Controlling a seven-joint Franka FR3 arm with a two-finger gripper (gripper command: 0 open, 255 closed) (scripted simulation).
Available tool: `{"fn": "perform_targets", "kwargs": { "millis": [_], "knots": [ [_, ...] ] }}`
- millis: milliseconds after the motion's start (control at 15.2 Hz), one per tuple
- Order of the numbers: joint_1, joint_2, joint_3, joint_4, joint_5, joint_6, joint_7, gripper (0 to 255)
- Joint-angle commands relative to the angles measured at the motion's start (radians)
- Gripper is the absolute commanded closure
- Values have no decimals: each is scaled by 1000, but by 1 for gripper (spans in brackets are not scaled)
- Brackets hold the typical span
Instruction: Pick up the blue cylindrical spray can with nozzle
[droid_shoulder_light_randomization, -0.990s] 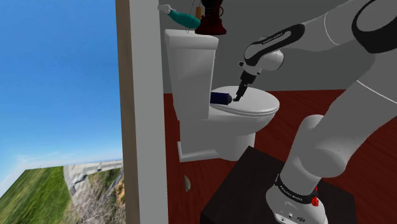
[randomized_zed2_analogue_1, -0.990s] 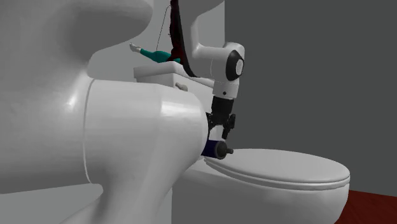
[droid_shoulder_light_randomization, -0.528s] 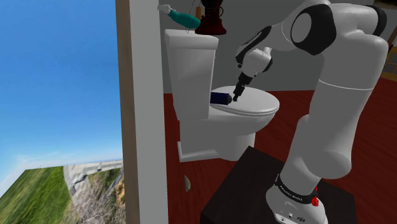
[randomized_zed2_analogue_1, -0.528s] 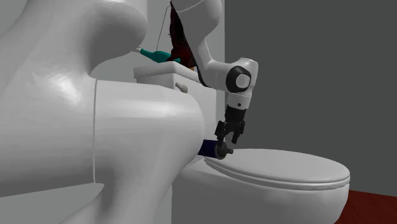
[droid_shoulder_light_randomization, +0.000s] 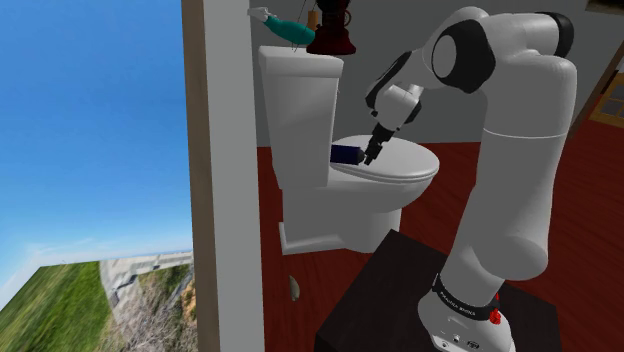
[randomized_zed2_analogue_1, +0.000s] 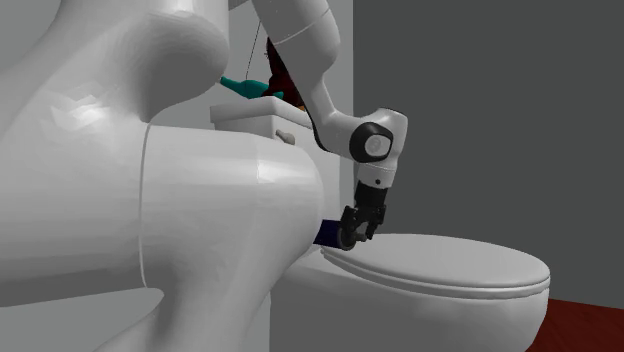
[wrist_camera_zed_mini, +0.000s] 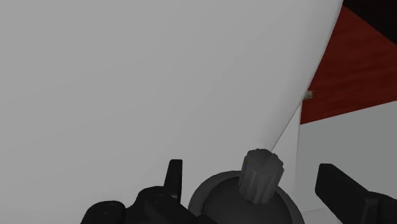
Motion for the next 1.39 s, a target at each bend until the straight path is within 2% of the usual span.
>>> {"fn": "perform_targets", "kwargs": {
  "millis": [0,66,660,1320],
  "knots": [
    [-5,8,5,-2,13,4,-10,0],
    [-5,9,5,-1,14,3,-10,255],
    [-5,8,5,-2,13,4,-10,255],
    [56,-120,-54,30,-168,-52,136,255]
  ]
}}
